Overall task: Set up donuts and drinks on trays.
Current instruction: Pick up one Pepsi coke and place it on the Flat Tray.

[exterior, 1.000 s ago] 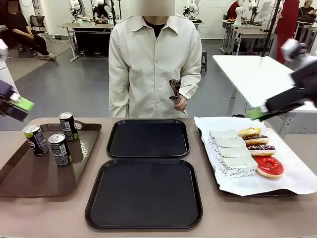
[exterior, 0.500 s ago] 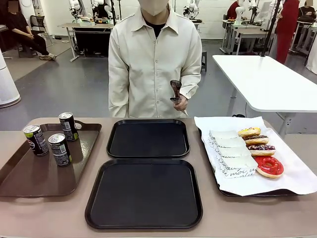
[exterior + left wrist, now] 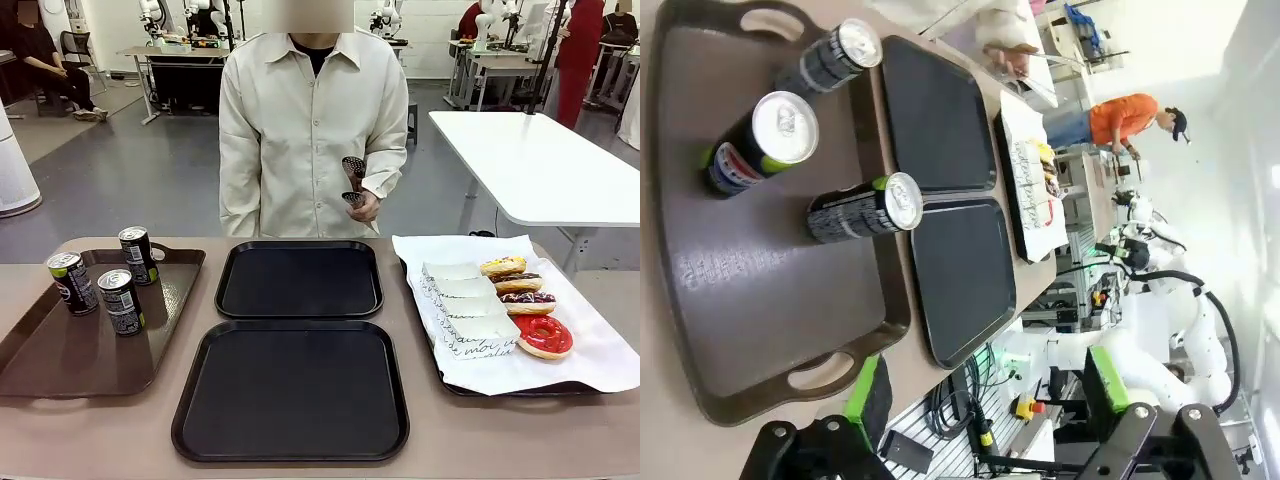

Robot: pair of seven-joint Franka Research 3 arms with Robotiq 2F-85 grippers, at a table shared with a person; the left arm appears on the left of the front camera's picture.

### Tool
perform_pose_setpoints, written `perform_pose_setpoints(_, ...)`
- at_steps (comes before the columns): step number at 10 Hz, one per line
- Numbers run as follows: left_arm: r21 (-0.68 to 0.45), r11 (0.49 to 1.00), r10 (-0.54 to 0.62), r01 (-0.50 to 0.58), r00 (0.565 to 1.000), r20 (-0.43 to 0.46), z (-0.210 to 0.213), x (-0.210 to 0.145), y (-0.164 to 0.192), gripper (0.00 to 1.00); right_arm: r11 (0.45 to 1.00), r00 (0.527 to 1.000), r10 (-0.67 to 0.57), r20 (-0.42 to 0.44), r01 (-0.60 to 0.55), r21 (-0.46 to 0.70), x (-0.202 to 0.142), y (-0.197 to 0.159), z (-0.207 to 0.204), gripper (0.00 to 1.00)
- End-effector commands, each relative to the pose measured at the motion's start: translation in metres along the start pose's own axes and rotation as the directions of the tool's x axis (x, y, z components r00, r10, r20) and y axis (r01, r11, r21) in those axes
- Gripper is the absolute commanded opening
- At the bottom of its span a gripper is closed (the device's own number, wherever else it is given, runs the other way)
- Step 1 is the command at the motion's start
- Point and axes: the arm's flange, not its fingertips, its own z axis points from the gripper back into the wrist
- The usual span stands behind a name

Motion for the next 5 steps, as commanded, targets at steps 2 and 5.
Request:
perform_pose_setpoints(2, 0.047, 0.999, 0.014, -0.013, 1.0, -0.004, 0.014, 0.002, 0.016, 1.0, 1.0, 1.0, 0.015, -0.013, -0.015, -0.003, -0.026, 0.008, -0.033, 1.0)
perform_pose_setpoints(5, 0.021, 0.999, 0.033, -0.033, 0.999, 0.013, 0.011, 0.0, 0.014, 1.0, 1.0, 1.0, -0.014, -0.021, 0.014, -0.008, -0.003, -0.006, -0.003, 1.0)
